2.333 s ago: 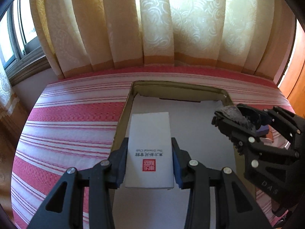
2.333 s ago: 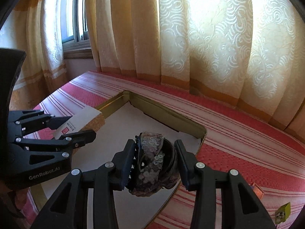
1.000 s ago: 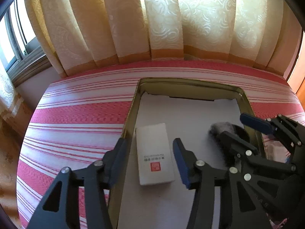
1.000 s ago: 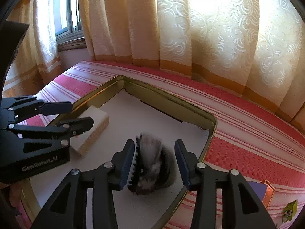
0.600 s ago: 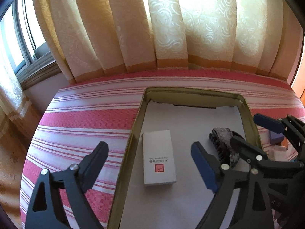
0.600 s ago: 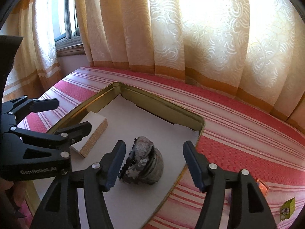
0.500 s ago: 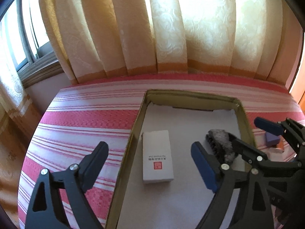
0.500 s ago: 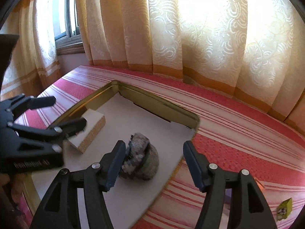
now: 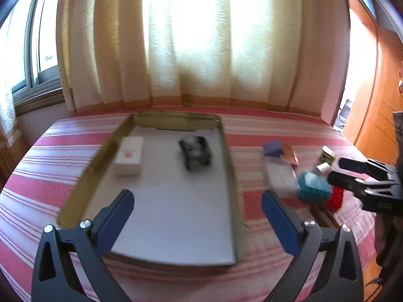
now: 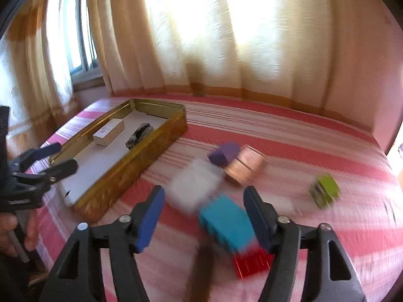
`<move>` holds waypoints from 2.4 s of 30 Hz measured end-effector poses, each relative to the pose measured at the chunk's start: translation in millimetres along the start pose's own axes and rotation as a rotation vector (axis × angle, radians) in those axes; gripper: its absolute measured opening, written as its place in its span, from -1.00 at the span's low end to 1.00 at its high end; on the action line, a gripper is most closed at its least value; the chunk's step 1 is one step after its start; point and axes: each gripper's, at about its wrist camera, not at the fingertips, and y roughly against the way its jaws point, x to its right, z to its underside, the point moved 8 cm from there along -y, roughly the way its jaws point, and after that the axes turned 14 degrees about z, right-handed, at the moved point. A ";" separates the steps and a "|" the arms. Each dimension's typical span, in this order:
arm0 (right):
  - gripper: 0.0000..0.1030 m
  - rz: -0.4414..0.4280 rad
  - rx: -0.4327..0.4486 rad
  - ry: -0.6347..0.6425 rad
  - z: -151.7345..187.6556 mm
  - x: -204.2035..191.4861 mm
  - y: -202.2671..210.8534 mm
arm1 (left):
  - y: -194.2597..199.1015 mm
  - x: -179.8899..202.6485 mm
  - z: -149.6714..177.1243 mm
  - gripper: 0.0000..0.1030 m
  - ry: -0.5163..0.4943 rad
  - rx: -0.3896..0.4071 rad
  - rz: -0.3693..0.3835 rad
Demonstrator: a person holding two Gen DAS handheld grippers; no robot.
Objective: Organize rigid objects
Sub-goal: 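Grasp the brown comb rack with the right tool, then lift the comb rack with the right tool while the left tool grasps the teal brick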
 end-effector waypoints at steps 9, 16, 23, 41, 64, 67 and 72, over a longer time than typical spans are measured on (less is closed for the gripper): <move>0.40 0.002 -0.028 -0.045 73.7 21.7 18.6 | -9.2 54.9 21.7 0.99 -0.071 -0.034 0.043; 0.11 -0.049 -0.082 0.011 91.4 2.0 5.0 | -20.4 72.9 30.1 0.99 -0.093 -0.068 0.054; -0.15 0.003 -0.088 0.071 93.5 -1.8 -2.6 | -26.7 81.7 31.2 0.99 -0.103 -0.080 0.058; -0.47 -0.029 -0.052 0.079 94.1 -5.3 -0.8 | -29.0 97.5 20.3 0.99 -0.111 -0.059 0.081; -0.47 0.163 0.121 -0.110 57.8 65.7 17.1 | -74.9 141.3 10.5 0.97 -0.143 -0.121 0.172; -0.47 0.190 0.115 -0.151 51.9 83.5 12.1 | -86.6 152.7 11.0 0.78 -0.159 -0.151 0.196; -0.47 0.191 0.090 -0.206 45.9 100.8 2.7 | -102.3 170.3 17.2 0.53 -0.181 -0.208 0.263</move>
